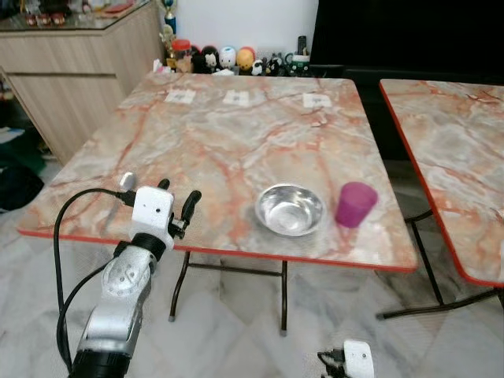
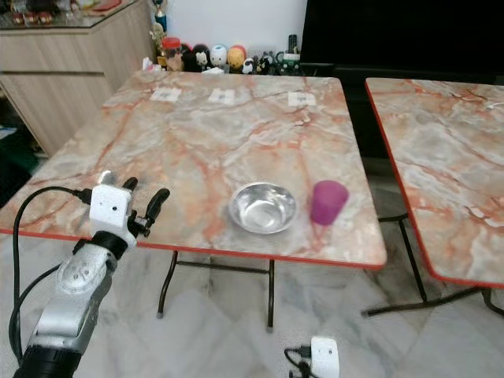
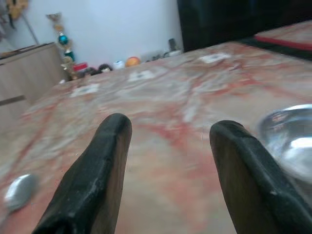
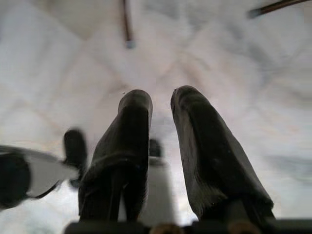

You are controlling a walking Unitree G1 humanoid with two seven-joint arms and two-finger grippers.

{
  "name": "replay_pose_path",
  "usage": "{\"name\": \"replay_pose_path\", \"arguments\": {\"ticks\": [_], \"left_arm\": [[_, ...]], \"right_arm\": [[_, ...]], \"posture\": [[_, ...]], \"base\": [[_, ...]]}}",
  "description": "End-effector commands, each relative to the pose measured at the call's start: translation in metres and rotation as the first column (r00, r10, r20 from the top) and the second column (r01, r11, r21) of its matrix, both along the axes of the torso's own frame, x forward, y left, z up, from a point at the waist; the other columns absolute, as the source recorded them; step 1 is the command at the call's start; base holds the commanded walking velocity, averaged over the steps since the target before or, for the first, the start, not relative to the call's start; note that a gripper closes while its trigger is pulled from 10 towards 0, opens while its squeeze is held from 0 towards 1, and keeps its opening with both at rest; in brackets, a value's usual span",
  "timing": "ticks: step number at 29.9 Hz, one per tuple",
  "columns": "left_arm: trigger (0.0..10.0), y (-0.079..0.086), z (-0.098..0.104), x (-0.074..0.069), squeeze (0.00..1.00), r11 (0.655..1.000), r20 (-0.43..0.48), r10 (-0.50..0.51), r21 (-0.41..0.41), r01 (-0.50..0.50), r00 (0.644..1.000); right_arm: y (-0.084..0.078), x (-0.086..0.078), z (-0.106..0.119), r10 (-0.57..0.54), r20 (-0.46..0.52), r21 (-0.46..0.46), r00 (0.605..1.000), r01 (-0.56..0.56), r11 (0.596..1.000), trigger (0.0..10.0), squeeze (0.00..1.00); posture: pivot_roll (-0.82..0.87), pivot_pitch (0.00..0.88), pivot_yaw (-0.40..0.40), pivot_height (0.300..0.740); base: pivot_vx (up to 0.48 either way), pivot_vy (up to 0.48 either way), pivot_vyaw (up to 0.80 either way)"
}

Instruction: Setting the table

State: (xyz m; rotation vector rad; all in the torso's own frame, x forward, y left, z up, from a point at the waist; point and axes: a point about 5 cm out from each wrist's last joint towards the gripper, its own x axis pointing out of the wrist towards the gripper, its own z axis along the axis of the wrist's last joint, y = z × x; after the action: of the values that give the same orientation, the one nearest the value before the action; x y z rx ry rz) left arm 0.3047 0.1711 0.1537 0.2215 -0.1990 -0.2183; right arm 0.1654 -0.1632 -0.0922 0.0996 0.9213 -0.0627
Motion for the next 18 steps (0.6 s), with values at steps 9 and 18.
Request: {"name": "replay_pose_path", "arguments": {"ticks": [9,18], "left_arm": [[10.0,0.007,-0.003,0.000,0.00,0.997,-0.048,0.014,-0.074,-0.017,0.999],[10.0,0.009,-0.008,-0.001,0.00,0.994,-0.083,0.007,-0.111,-0.016,0.997]], "right_arm": [[0.002,0.001,0.000,-0.004,-0.002,0.006,1.000,0.004,1.000,10.0,0.00],[0.001,0.000,0.000,0.002,-0.006,0.004,1.000,-0.002,1.000,10.0,0.00]], "posture": [[0.11,0.000,-0.005,0.740],[0.11,0.000,-0.007,0.740]], "base": [[0.000,0.000,0.00],[0.000,0.000,0.00]]}}
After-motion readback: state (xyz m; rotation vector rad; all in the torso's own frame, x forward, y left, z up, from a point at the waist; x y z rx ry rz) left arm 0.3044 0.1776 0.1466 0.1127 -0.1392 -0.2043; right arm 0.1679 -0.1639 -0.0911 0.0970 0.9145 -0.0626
